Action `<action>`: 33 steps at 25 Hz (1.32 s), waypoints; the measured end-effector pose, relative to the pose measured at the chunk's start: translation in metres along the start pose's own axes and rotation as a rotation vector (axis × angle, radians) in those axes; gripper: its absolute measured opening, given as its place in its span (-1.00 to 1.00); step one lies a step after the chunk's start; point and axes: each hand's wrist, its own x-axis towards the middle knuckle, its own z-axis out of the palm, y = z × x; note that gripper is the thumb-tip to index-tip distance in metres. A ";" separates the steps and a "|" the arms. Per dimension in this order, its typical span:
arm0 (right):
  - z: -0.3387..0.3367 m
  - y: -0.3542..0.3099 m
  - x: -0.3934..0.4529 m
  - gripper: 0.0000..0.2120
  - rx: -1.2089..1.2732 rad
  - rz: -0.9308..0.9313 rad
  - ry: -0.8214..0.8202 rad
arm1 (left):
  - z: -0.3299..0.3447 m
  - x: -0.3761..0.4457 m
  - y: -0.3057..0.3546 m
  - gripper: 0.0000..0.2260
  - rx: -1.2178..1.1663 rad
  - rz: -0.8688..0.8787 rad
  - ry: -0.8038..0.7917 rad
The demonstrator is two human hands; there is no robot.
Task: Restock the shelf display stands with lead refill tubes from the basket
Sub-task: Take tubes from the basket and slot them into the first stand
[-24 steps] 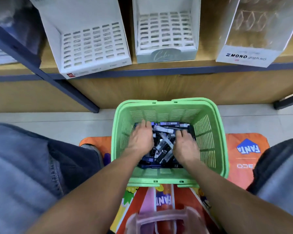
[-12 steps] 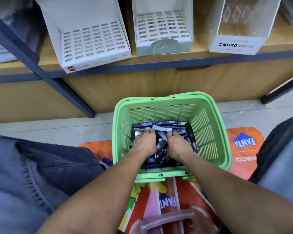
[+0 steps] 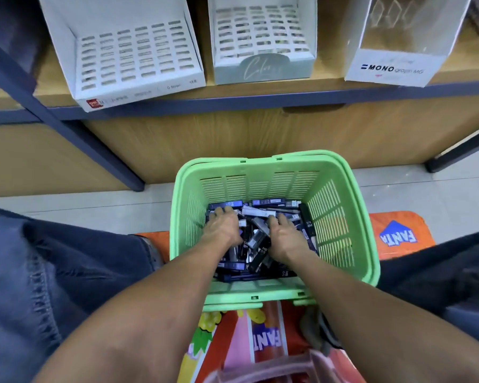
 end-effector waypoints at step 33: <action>0.008 -0.002 0.080 -0.04 0.501 0.210 -0.273 | 0.038 0.067 -0.008 -0.06 -0.446 -0.340 -0.070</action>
